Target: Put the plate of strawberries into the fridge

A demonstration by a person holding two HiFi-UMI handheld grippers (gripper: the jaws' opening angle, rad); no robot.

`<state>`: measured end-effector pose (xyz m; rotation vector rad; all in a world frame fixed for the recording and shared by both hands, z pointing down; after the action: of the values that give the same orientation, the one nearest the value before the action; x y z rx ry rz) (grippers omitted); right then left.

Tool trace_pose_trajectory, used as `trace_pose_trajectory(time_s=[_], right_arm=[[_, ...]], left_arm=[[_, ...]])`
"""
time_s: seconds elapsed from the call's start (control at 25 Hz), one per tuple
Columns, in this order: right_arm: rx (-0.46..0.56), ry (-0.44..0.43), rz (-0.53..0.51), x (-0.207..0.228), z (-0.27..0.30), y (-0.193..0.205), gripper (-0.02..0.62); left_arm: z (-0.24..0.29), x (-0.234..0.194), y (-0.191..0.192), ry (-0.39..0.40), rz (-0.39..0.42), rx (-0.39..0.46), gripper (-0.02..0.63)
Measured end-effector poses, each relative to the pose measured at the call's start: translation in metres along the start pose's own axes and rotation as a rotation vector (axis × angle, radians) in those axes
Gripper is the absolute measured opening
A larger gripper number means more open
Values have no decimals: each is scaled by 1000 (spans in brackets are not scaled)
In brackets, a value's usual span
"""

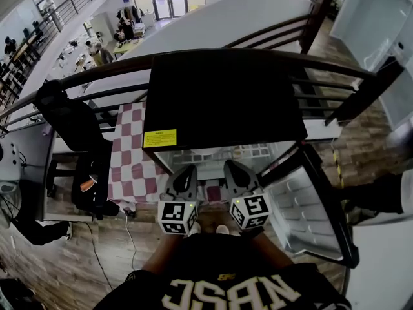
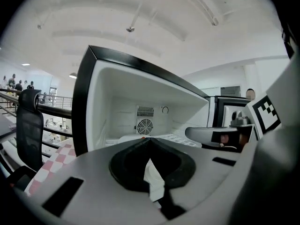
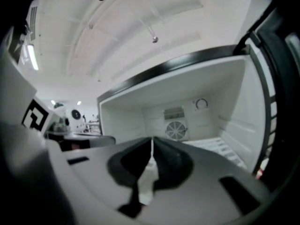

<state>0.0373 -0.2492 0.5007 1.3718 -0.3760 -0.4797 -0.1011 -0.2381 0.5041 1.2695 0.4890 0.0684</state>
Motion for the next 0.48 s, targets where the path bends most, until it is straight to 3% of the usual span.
trace_pose_trajectory(time_s=[0.48], right_arm=[[-47, 71, -50, 23, -69, 8, 21]], left_arm=[[-65, -11, -7, -67, -19, 41, 21]])
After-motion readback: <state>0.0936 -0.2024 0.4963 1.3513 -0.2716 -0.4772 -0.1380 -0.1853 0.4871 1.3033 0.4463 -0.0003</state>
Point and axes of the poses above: the fingertips, and each gripper's own axes: z forward along the fingers, x to its right, y out of its underside, the point moved 4 cm from there along -z, backward along the fingers, and after that the axes turned 11 degrees about -z, right-handed, at the moved point
